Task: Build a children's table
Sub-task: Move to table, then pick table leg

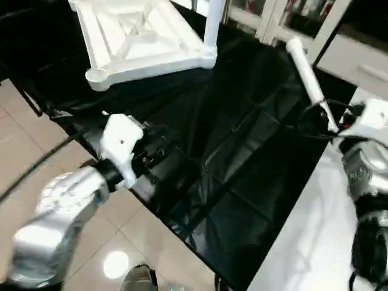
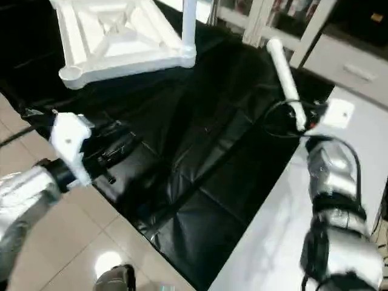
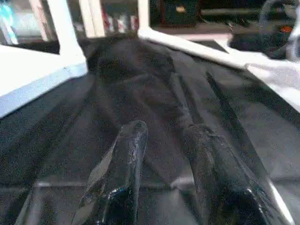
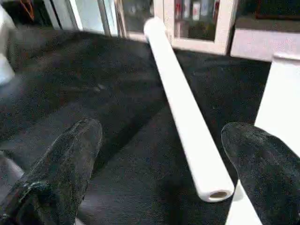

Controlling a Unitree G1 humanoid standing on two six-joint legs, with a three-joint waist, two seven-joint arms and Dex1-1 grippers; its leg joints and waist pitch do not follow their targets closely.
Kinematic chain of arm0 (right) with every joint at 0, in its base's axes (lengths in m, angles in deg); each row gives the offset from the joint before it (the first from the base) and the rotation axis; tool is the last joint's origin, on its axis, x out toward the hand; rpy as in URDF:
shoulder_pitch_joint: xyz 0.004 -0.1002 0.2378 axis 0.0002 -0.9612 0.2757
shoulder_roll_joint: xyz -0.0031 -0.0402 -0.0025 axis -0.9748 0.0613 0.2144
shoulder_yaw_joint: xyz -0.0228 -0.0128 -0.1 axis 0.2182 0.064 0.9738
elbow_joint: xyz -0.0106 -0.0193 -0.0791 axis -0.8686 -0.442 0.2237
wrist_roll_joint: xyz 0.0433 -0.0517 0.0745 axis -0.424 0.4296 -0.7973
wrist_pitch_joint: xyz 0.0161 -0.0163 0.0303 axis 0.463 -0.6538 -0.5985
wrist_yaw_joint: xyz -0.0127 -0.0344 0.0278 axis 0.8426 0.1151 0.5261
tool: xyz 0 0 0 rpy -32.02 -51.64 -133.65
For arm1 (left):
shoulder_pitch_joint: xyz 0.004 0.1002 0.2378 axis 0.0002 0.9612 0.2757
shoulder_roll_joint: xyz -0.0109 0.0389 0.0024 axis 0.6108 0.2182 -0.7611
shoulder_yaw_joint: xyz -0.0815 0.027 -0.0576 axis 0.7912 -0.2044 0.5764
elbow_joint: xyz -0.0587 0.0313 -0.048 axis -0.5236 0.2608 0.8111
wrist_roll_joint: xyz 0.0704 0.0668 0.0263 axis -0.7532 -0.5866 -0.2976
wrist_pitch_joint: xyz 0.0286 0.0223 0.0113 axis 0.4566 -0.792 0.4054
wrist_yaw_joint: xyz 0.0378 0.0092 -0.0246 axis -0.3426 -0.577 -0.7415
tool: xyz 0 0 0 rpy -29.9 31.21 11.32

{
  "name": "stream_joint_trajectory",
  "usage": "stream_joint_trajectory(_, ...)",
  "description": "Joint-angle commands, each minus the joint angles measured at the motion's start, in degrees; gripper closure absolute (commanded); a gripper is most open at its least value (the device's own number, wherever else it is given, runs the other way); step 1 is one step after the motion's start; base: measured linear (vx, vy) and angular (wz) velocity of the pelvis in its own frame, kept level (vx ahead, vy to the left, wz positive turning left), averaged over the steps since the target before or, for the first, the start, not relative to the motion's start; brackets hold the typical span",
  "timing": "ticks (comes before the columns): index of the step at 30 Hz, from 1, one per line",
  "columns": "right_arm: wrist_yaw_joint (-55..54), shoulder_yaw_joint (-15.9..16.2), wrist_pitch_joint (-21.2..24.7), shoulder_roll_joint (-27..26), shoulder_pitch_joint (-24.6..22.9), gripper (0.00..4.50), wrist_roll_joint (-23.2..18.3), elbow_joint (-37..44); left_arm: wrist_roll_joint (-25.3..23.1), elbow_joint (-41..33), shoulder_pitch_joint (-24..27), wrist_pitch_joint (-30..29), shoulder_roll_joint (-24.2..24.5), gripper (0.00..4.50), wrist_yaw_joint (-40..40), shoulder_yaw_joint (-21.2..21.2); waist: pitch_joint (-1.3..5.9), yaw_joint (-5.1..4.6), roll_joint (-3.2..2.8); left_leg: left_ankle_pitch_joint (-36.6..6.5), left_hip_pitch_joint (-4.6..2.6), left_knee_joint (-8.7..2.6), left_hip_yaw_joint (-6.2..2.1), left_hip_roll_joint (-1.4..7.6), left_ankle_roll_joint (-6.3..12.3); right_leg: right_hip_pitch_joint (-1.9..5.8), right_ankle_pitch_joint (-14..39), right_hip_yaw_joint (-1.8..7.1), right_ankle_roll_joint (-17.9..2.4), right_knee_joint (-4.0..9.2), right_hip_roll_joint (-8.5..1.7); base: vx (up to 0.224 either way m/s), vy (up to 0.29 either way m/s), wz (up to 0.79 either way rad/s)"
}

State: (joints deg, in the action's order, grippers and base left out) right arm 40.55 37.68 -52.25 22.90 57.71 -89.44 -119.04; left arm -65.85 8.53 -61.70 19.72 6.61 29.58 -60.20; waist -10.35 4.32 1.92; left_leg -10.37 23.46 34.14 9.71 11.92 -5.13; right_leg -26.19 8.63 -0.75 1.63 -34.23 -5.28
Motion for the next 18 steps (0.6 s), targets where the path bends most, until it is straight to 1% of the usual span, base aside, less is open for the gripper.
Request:
stream_joint_trajectory(1,-0.5,0.6,-1.4,1.4,1.5,0.06,1.1,-3.3,1.2,-2.3,0.5,-1.7,0.8,2.78,0.5,1.0,3.06,0.47,0.12,-6.5,-0.82,-4.13,1.00,-0.43,5.28,3.00,7.2,0.34,-15.6,2.70,-0.49,0.000,0.000,0.00)
stream_joint_trajectory(2,-1.2,0.8,-1.7,1.9,2.2,0.06,1.7,-4.6,1.4,-2.9,0.8,-2.1,1.1,2.78,0.4,1.3,2.95,0.76,0.18,-5.1,-0.92,-3.95,1.09,-0.44,6.01,3.02,5.7,0.36,-16.1,2.51,-0.45,0.000,0.000,0.00)
stream_joint_trajectory(3,-2.9,1.3,-3.0,2.9,3.5,0.06,3.0,-6.8,2.0,-4.2,1.6,-3.1,2.0,2.78,0.4,1.7,2.84,0.99,0.26,-3.2,-0.74,-3.83,1.07,-0.49,6.58,3.07,3.9,0.33,-16.9,2.15,-0.44,0.000,0.000,0.00)
stream_joint_trajectory(4,-2.9,1.3,-3.0,2.9,3.5,0.06,3.0,-6.8,2.0,-4.2,1.6,-3.1,2.0,2.78,0.4,1.7,2.90,1.05,0.19,-2.4,-0.67,-3.73,1.08,-0.54,6.86,3.12,2.7,0.34,-17.1,2.03,-0.34,0.000,0.000,0.00)
stream_joint_trajectory(5,-3.8,1.4,-3.7,3.4,4.0,0.06,3.6,-7.7,2.3,-4.8,2.0,-3.5,2.4,2.78,0.5,1.8,3.09,1.18,0.13,0.9,-0.73,-3.31,1.19,-0.61,8.00,2.98,-1.9,0.37,-17.8,1.49,-0.02,0.000,0.000,0.00)
stream_joint_trajectory(6,-5.0,0.4,-4.6,4.2,5.2,0.06,3.2,-8.9,2.9,-6.0,2.8,-4.2,2.8,2.78,0.5,2.2,2.91,1.14,0.63,2.0,-0.55,-3.18,1.31,-0.68,8.67,3.00,-3.7,0.37,-18.1,1.38,0.09,0.000,0.000,0.00)
stream_joint_trajectory(7,-5.0,0.4,-4.6,4.2,5.2,0.06,3.2,-8.9,3.0,-6.1,2.9,-4.2,2.8,2.78,0.5,2.2,2.63,1.30,0.35,2.7,-0.53,-3.11,1.33,-0.65,9.62,2.83,-4.9,0.33,-18.6,1.29,0.14,0.000,0.000,0.00)
stream_joint_trajectory(8,-5.1,0.0,-5.0,4.5,5.6,0.06,2.8,-9.5,3.4,-6.5,3.1,-4.6,3.0,2.78,0.5,2.4,2.34,1.29,0.38,1.6,-0.54,-3.14,1.41,-0.60,10.01,2.85,-3.9,0.36,-18.8,1.38,0.06,0.000,0.000,0.00)
stream_joint_trajectory(9,-5.4,-0.2,-5.2,4.9,6.2,0.06,2.9,-10.3,3.7,-7.1,3.5,-5.2,3.2,2.78,0.5,2.6,2.20,1.35,0.41,0.8,-0.53,-3.20,1.43,-0.56,10.12,2.87,-3.0,0.37,-18.7,1.50,0.00,0.000,0.000,0.00)
stream_joint_trajectory(10,-5.5,-0.3,-5.2,5.5,6.8,0.06,2.9,-11.2,4.2,-7.8,3.9,-5.9,3.5,2.78,0.5,2.8,2.10,1.31,0.77,0.3,-0.54,-3.21,1.40,-0.45,10.11,2.98,-1.8,0.38,-18.8,1.33,-0.22,0.000,0.000,0.00)
stream_joint_trajectory(11,-5.5,-0.8,-4.9,5.9,7.4,0.06,2.7,-12.0,4.5,-8.5,4.3,-6.5,3.7,2.78,0.5,2.9,1.74,1.35,0.83,-0.7,-0.54,-3.33,1.42,-0.39,10.04,2.86,0.4,0.37,-18.7,1.63,-0.30,0.000,0.000,0.00)
stream_joint_trajectory(12,-5.4,-0.9,-4.7,6.0,7.6,0.06,2.5,-12.2,4.6,-8.6,4.4,-6.6,3.8,2.78,0.5,3.0,1.74,1.35,0.83,-0.7,-0.54,-3.33,1.42,-0.39,10.04,2.86,0.4,0.37,-18.7,1.63,-0.30,0.000,0.000,0.00)
stream_joint_trajectory(13,-4.8,-1.6,-4.0,6.3,8.2,0.06,2.0,-13.0,4.9,-9.3,4.8,-7.0,4.1,2.78,0.4,3.1,1.52,1.48,0.81,-1.4,-0.70,-3.36,1.41,-0.28,9.50,2.78,1.7,0.42,-18.3,1.73,-0.38,0.000,0.000,0.00)
stream_joint_trajectory(14,-3.2,-1.9,-2.8,6.6,8.8,0.06,1.8,-13.8,5.4,-9.8,5.0,-7.5,4.5,2.78,0.4,3.2,1.40,1.50,0.86,-1.7,-0.70,-3.40,1.39,-0.29,9.34,2.74,2.1,0.37,-18.3,1.74,-0.29,0.000,0.000,0.00)
stream_joint_trajectory(15,-2.7,-2.0,-2.4,6.6,8.9,0.06,1.7,-13.9,5.5,-9.9,5.0,-7.5,4.5,2.78,0.4,3.3,1.23,1.47,1.04,-2.0,-0.67,-3.44,1.40,-0.33,9.27,2.71,2.5,0.36,-18.2,1.82,-0.27,0.000,0.000,0.00)
stream_joint_trajectory(18,-1.2,-1.8,-1.2,6.9,9.2,0.06,1.8,-14.3,5.9,-10.3,5.3,-8.0,4.9,2.78,0.5,3.7,1.01,1.63,1.02,-2.3,-0.65,-3.46,1.32,-0.31,8.95,2.73,2.9,0.43,-18.1,1.87,-0.40,0.000,0.000,0.00)
